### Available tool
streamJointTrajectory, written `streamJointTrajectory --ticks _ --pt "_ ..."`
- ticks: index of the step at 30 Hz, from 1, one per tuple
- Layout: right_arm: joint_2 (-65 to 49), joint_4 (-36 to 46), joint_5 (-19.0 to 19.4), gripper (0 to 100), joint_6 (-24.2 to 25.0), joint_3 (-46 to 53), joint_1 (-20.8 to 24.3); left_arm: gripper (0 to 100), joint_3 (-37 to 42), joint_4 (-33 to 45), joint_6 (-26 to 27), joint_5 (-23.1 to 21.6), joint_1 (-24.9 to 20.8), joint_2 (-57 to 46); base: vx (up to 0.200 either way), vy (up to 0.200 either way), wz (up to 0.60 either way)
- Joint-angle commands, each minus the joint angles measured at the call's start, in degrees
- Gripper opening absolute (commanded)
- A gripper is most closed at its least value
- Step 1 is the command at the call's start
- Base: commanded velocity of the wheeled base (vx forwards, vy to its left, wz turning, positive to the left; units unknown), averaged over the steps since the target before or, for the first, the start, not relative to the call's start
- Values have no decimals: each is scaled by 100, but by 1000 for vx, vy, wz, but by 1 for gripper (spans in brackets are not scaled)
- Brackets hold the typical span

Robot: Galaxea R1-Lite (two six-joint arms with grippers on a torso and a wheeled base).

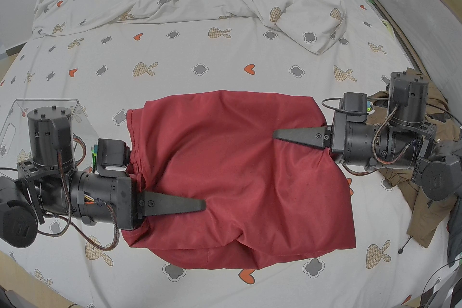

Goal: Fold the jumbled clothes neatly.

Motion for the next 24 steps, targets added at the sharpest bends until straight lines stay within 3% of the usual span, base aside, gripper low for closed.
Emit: streamJointTrajectory --ticks 1,16,24 --pt "31 -2 0 0 7 -5 -9 0 0 -1 1 -1 1 -3 -200 0 0" --pt "23 -2 0 0 86 -5 -27 0 9 -1 -8 -1 -8 -11 0 0 0" --pt "23 -2 0 0 95 -5 -27 0 9 -1 1 8 -17 -11 0 200 0"
